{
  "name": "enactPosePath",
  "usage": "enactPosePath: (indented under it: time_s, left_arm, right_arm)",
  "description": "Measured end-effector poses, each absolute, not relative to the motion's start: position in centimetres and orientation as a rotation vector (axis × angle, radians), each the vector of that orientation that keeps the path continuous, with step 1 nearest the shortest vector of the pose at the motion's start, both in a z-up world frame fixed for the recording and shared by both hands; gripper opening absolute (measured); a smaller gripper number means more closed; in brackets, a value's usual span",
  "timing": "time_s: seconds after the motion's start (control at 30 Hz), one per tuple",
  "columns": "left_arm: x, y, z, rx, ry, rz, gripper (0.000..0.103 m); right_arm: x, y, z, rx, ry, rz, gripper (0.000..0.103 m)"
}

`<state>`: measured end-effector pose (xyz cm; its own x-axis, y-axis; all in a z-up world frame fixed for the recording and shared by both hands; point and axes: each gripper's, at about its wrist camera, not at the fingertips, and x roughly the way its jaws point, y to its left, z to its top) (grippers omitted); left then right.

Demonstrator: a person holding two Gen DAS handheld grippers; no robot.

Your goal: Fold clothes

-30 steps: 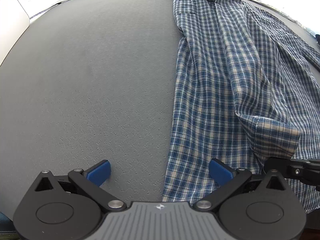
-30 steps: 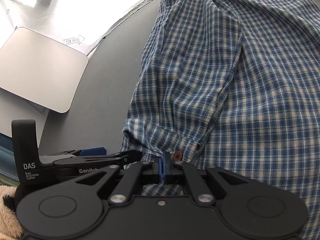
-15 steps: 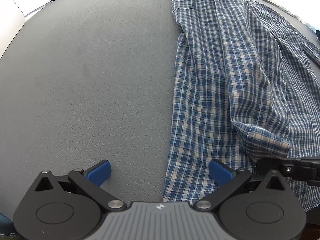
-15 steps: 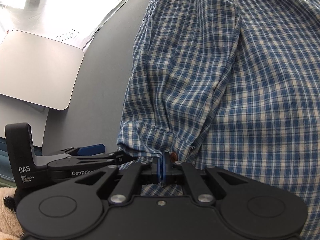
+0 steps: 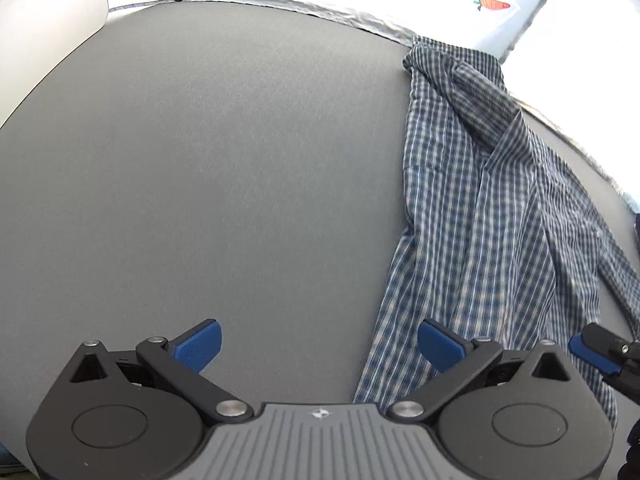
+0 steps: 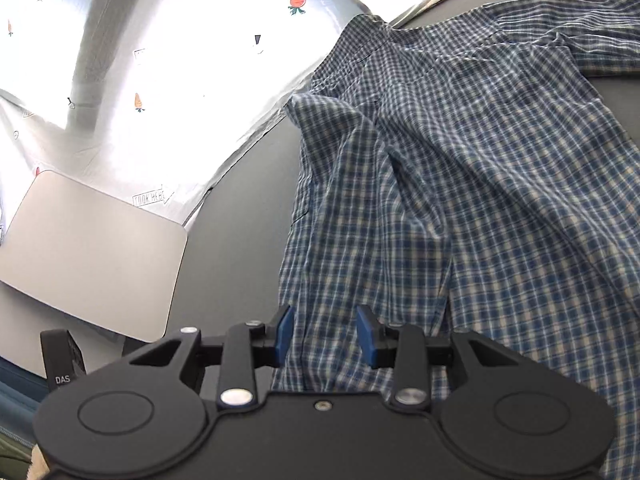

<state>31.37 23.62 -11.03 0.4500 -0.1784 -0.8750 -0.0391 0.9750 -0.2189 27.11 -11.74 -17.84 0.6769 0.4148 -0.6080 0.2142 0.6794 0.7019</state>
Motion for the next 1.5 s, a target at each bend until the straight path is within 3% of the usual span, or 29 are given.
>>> enactPosePath:
  time_s: [0.1,0.17,0.2,0.3,0.37,0.43,0.5,0.53,0.57,0.7,0.9,1.0,1.03,1.07,1.2,1.27,1.33,1.4,1.5]
  left_arm:
    - [35.6,21.9,-10.7,-0.236,1.047,-0.173,0.086]
    - [38.6,20.6,-10.8,-0.269,1.039,-0.251,0.067]
    - [39.8,20.1,-10.7,-0.299,1.035,-0.302,0.066]
    - [44.3,17.1,-11.9,-0.385,1.018,-0.45,0.071]
    - [47.5,14.3,-13.8,-0.364,1.034,-0.491,0.091]
    - [50.1,11.7,-15.6,-0.286,1.031,-0.503,0.089]
    - [52.9,9.3,-17.9,-0.228,1.053,-0.504,0.063]
    - [54.3,8.1,-19.1,-0.201,1.066,-0.503,0.031]
    - [55.5,7.5,-20.0,-0.206,1.079,-0.505,0.006]
    - [58.8,6.7,-22.5,-0.236,1.074,-0.525,0.004]
    - [59.8,6.5,-23.0,-0.233,1.069,-0.542,0.008]
    - [58.2,6.3,-20.6,-0.165,0.998,-0.475,0.046]
    - [57.2,6.3,-19.6,-0.131,0.959,-0.458,0.068]
    - [56.1,6.3,-18.5,-0.093,0.914,-0.443,0.077]
    - [50.9,7.1,-15.0,-0.004,0.86,-0.391,0.083]
    - [47.8,7.4,-14.4,-0.001,0.892,-0.362,0.093]
    - [44.5,7.1,-14.6,0.034,0.934,-0.336,0.094]
    - [41.3,6.6,-15.5,0.079,0.986,-0.305,0.094]
    - [37.1,5.6,-16.9,0.131,1.051,-0.298,0.094]
  right_arm:
    - [29.0,-13.7,-18.9,0.869,0.839,0.083,0.036]
    - [30.7,-14.8,-19.3,0.875,0.834,0.063,0.036]
    - [31.8,-15.4,-19.6,0.879,0.833,0.051,0.036]
    - [35.2,-17.3,-20.8,0.902,0.839,0.007,0.036]
    - [36.4,-18.6,-21.3,0.921,0.851,-0.038,0.036]
    - [37.7,-19.8,-22.0,0.928,0.849,-0.073,0.036]
    - [38.2,-20.9,-22.5,0.938,0.845,-0.111,0.033]
    - [38.5,-21.3,-22.6,0.936,0.841,-0.137,0.03]
    - [38.8,-21.6,-22.6,0.918,0.836,-0.154,0.029]
    - [39.8,-22.6,-22.6,0.858,0.828,-0.185,0.029]
    - [39.0,-23.4,-22.6,0.87,0.818,-0.197,0.029]
    - [37.7,-23.5,-21.5,0.87,0.784,-0.211,0.031]
    - [36.9,-23.5,-21.0,0.86,0.772,-0.215,0.033]
    - [36.0,-23.4,-20.5,0.852,0.762,-0.222,0.034]
    - [31.8,-23.3,-18.7,0.822,0.719,-0.248,0.04]
    - [29.1,-22.9,-18.4,0.811,0.707,-0.277,0.049]
    - [26.6,-22.4,-18.1,0.787,0.709,-0.317,0.057]
    - [24.2,-21.9,-17.9,0.758,0.712,-0.359,0.08]
    - [20.3,-21.7,-17.5,0.745,0.677,-0.396,0.098]
